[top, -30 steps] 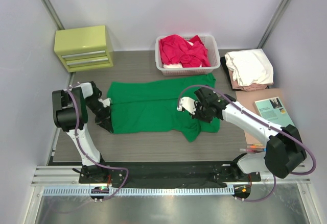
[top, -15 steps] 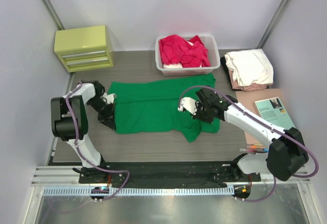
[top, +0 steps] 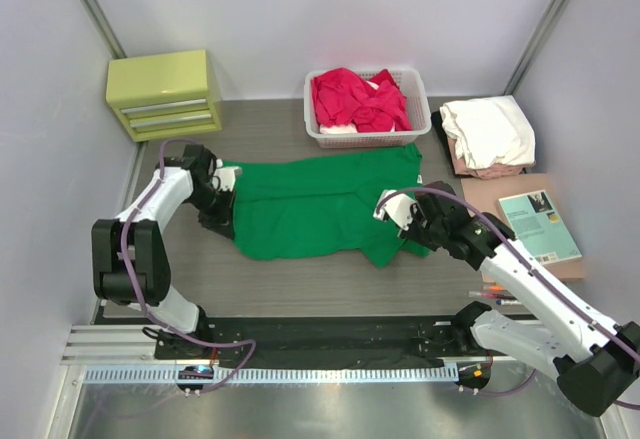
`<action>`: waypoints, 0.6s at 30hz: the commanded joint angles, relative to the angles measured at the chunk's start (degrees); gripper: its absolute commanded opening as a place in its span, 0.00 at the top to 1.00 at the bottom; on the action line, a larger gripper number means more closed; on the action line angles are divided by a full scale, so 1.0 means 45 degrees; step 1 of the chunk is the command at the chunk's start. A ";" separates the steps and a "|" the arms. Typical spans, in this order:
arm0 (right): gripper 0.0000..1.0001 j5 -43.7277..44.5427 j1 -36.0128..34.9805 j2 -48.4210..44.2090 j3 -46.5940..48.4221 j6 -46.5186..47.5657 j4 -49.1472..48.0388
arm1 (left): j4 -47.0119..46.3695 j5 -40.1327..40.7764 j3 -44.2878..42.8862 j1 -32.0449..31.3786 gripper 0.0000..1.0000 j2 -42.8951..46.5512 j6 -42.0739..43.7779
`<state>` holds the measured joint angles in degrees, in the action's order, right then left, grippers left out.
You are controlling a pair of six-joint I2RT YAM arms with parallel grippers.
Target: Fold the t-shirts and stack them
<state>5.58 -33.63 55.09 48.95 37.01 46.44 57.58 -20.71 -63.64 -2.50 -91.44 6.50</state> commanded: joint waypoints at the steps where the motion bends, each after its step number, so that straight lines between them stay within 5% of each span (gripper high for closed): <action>1: 0.99 0.0556 0.0167 -0.0640 0.0021 -0.0687 0.0071 | -0.0609 0.0579 0.0059 0.0048 1.00 0.0807 0.0312; 18: 0.99 0.2255 0.1261 0.1488 -0.0058 -0.0003 -0.2837 | -0.0491 0.0833 -0.0038 0.0048 1.00 0.2154 0.0742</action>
<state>12.08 -29.91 61.69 47.22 36.10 39.94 56.40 -17.78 -63.51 -2.50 -86.61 8.12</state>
